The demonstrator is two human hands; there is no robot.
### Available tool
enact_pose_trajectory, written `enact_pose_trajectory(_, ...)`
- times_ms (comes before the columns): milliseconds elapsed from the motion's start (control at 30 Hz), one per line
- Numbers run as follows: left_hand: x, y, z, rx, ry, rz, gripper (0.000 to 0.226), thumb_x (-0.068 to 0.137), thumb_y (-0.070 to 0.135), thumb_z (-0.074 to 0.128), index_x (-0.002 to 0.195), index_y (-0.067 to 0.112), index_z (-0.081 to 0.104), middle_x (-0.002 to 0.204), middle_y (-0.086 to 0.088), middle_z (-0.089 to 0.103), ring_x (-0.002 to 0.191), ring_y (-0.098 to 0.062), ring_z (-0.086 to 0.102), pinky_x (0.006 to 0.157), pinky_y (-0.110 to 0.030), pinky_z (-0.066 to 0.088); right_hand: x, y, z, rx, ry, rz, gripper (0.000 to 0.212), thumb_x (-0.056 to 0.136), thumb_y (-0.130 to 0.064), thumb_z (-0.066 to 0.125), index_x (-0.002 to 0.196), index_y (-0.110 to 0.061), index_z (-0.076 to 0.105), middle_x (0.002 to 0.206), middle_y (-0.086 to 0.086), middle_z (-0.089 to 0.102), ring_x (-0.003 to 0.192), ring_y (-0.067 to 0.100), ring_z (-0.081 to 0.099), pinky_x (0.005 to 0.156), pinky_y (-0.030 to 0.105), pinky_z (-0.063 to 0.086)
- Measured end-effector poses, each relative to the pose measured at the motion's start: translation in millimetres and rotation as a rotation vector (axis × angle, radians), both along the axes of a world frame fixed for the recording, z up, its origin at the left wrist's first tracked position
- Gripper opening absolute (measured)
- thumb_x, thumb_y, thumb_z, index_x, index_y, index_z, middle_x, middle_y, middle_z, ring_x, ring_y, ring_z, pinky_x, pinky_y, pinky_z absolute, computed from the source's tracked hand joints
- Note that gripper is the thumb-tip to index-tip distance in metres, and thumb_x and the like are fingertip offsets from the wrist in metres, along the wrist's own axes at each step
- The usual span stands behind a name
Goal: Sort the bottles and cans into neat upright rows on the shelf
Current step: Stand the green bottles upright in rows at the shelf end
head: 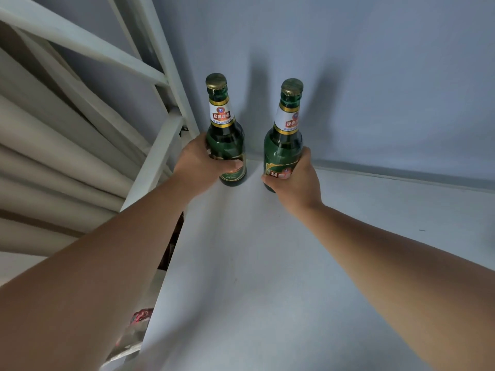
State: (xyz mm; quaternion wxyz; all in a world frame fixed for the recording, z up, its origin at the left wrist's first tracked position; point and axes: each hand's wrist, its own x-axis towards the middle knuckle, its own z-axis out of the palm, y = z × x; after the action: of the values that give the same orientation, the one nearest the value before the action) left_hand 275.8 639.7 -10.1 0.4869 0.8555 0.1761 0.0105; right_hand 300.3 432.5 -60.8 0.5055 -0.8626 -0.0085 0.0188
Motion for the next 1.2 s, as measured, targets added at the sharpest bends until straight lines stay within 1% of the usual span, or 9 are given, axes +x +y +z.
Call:
enact_pose_trajectory(200, 3.8, 12.7, -6.6, -0.004, 0.039, -0.084, 0.076, 0.058, 0.042, 0.091, 0.127, 0.033, 0.061, 0.121, 0.013, 0.070, 0.112, -0.014, 0.067, 0.101, -0.044, 0.053, -2.5, 3.6, -1.9, 0.017, 0.011, -0.046, 0.072, 0.069, -0.028, 0.088, 0.124, -0.030, 0.041, 0.109, -0.015, 0.063, 0.094, 0.015, 0.065, 0.085, 0.040, 0.056)
enact_pose_trajectory(367, 7.1, 16.2, -5.4, -0.017, 0.053, -0.118, 0.072, 0.069, 0.027, 0.092, 0.133, 0.027, 0.057, 0.123, 0.010, 0.068, 0.116, -0.014, 0.064, 0.103, -0.038, 0.051, -3.5, 6.0, -2.4, 0.016, 0.050, -0.053, 0.074, 0.069, -0.029, 0.087, 0.125, -0.032, 0.039, 0.110, -0.014, 0.066, 0.093, 0.015, 0.067, 0.084, 0.039, 0.057)
enact_pose_trajectory(533, 3.7, 14.2, -10.1, -0.011, 0.075, -0.096, 0.080, 0.071, 0.031, 0.091, 0.138, 0.024, 0.048, 0.129, 0.006, 0.065, 0.119, -0.018, 0.062, 0.104, -0.045, 0.051, -4.2, 2.2, 4.1, 0.012, 0.096, -0.020, 0.076, 0.073, -0.027, 0.086, 0.131, -0.025, 0.039, 0.110, -0.011, 0.065, 0.094, 0.015, 0.065, 0.082, 0.032, 0.051)
enact_pose_trajectory(667, -7.0, 9.0, -11.6, 0.059, 0.106, -0.022, 0.075, 0.076, 0.042, 0.086, 0.139, 0.023, 0.050, 0.134, 0.005, 0.062, 0.119, -0.019, 0.062, 0.094, -0.038, 0.055, -10.5, -7.5, 11.6, -0.033, 0.120, 0.021, 0.074, 0.077, -0.030, 0.085, 0.136, -0.019, 0.041, 0.114, -0.012, 0.060, 0.095, 0.012, 0.059, 0.080, 0.028, 0.044)
enact_pose_trajectory(767, -19.9, 6.1, -13.3, 0.110, 0.188, -0.003, 0.083, 0.080, 0.046, 0.082, 0.148, 0.021, 0.043, 0.145, -0.001, 0.053, 0.124, -0.022, 0.057, 0.083, -0.031, 0.052, -16.0, -16.5, 15.4, -0.094, 0.133, 0.050, 0.078, 0.077, -0.035, 0.084, 0.138, -0.017, 0.040, 0.125, -0.005, 0.059, 0.108, 0.020, 0.060, 0.084, 0.030, 0.044)
enact_pose_trajectory(933, -48.1, -6.3, -14.7, 0.149, 0.254, -0.037, 0.082, 0.083, 0.048, 0.079, 0.150, 0.019, 0.041, 0.149, 0.000, 0.051, 0.129, -0.023, 0.055, 0.099, -0.037, 0.051, -31.4, -34.8, 18.1, -0.204, 0.172, 0.029, 0.093, 0.080, -0.043, 0.081, 0.152, -0.013, 0.030, 0.155, 0.004, 0.041, 0.139, 0.025, 0.044, 0.105, 0.034, 0.042)
enact_pose_trajectory(1000, -59.3, -14.5, -14.7, 0.164, 0.265, -0.051, 0.080, 0.084, 0.049, 0.077, 0.150, 0.019, 0.043, 0.149, 0.000, 0.051, 0.130, -0.023, 0.054, 0.101, -0.038, 0.050, -40.9, -43.7, 19.5, -0.233, 0.184, 0.035, 0.094, 0.081, -0.045, 0.079, 0.154, -0.014, 0.029, 0.156, 0.002, 0.039, 0.138, 0.025, 0.046, 0.099, 0.033, 0.045)
enact_pose_trajectory(1100, -73.4, -26.5, -14.4, 0.174, 0.274, -0.090, 0.075, 0.085, 0.050, 0.075, 0.147, 0.018, 0.047, 0.147, 0.000, 0.052, 0.130, -0.022, 0.053, 0.101, -0.037, 0.048, -56.7, -58.7, 23.3, -0.252, 0.205, 0.023, 0.091, 0.082, -0.047, 0.078, 0.154, -0.017, 0.030, 0.153, -0.003, 0.040, 0.121, 0.025, 0.056, 0.085, 0.033, 0.054)
enact_pose_trajectory(1200, -84.7, -35.5, -14.1, 0.182, 0.284, -0.135, 0.069, 0.086, 0.048, 0.074, 0.144, 0.020, 0.051, 0.145, 0.001, 0.054, 0.126, -0.021, 0.055, 0.098, -0.033, 0.047, -71.7, -75.2, 26.2, -0.244, 0.209, -0.002, 0.089, 0.081, -0.046, 0.079, 0.151, -0.016, 0.034, 0.155, 0.002, 0.041, 0.127, 0.024, 0.054, 0.086, 0.033, 0.053)
